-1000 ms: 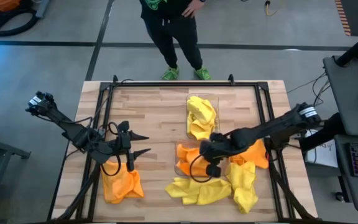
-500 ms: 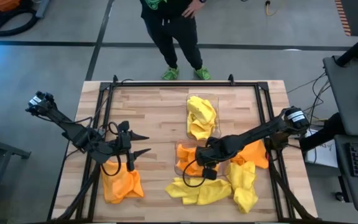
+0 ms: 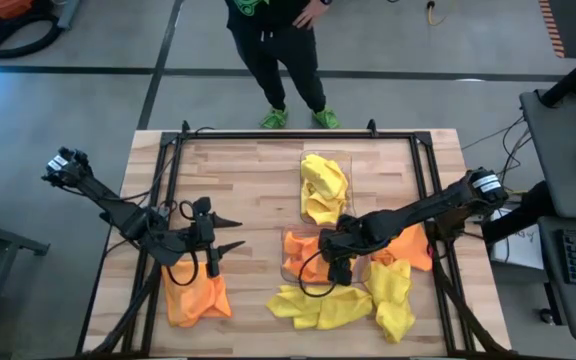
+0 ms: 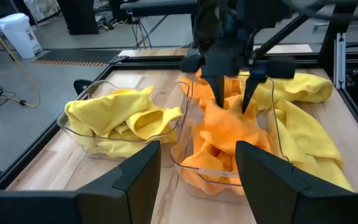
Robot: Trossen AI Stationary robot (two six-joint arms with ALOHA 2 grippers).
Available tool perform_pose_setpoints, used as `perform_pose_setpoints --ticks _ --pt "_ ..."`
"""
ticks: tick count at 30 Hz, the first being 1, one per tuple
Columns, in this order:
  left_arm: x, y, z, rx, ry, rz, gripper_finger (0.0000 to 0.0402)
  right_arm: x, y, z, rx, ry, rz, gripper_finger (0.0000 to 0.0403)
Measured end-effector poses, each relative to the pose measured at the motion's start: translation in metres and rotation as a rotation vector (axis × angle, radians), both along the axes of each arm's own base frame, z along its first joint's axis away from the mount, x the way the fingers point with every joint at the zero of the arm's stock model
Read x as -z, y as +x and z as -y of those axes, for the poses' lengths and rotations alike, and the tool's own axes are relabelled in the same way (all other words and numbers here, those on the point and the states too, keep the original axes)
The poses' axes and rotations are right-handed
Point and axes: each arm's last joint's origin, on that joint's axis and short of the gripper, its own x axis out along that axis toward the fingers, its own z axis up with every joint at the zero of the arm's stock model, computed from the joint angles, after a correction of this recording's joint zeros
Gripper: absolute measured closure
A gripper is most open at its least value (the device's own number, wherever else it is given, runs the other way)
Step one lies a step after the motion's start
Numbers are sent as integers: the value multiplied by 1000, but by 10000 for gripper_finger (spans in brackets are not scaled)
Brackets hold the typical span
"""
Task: Sort microfiber towel by color & place in baskets
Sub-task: Put the orange towel into the bottom transparent bin
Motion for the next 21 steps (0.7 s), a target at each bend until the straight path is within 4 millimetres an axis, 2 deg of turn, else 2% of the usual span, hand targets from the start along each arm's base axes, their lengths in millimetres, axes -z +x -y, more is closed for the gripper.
perform_pose_setpoints --ticks 6,11,16,21 --pt "0 0 0 0 -1 2 210 -22 -8 2 -6 -4 33 157" --pt "0 0 0 0 -2 3 210 -37 -12 4 -64 -89 190 155" --pt "-1 0 0 0 -4 5 210 -40 -17 5 -69 -79 239 201" --pt "-1 0 0 0 -4 6 210 -25 -18 5 -50 -41 193 307"
